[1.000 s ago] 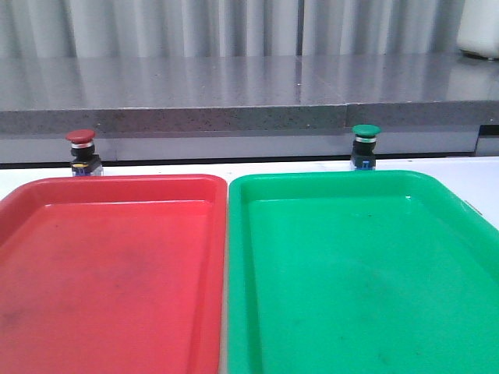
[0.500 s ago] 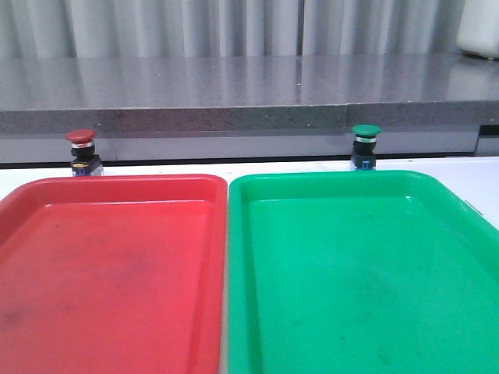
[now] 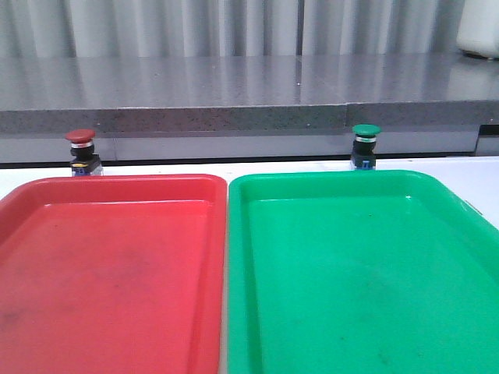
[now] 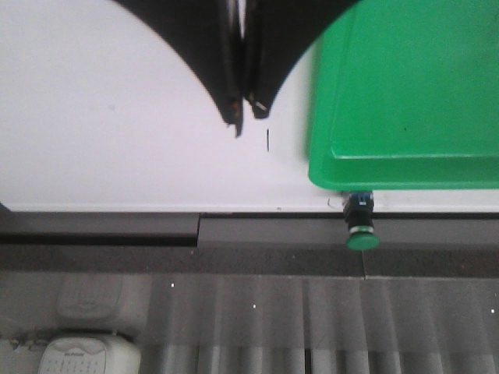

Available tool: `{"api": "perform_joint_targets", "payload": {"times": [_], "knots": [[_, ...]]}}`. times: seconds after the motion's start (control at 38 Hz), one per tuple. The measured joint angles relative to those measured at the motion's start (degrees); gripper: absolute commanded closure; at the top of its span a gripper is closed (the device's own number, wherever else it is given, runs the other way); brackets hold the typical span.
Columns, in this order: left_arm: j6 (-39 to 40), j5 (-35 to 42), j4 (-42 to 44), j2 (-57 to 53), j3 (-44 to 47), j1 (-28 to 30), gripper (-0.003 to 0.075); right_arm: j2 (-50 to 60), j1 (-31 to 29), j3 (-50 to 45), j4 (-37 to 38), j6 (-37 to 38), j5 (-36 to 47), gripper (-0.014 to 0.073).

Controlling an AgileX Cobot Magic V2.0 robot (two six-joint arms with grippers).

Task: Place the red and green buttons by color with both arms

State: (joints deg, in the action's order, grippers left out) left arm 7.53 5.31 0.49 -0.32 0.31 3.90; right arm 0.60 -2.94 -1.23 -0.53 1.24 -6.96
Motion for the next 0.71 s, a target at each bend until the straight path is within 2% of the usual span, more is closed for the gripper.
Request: {"api": "perform_joint_targets", "payload": {"times": [0.08,0.21,0.42,0.63,0.71], "knots": [[0.0,0.8,-0.5,0.0,-0.9,0.0,0.0740,0.0,0.0,2.8,0.0,0.0,0.1,0.0660],[0.0,-6.3,-1.1,0.7,-7.3,0.0,0.0740,-1.0,0.0,11.7,0.0,0.0,-3.6,0.0659],[0.0,-13.5,-0.5,11.0,-17.2,0.0,0.0740,-12.8,0.0,24.4,0.0,0.0,-11.1,0.0659],[0.0,-14.6,-0.5,20.1,-20.8,0.0,0.0737,-23.0,0.0,28.4,0.0,0.0,-11.8,0.0659],[0.0,-14.3,-0.5,20.8,-21.0,0.0,0.0689,-24.2,0.0,28.4,0.0,0.0,-11.9,0.0637]]}}
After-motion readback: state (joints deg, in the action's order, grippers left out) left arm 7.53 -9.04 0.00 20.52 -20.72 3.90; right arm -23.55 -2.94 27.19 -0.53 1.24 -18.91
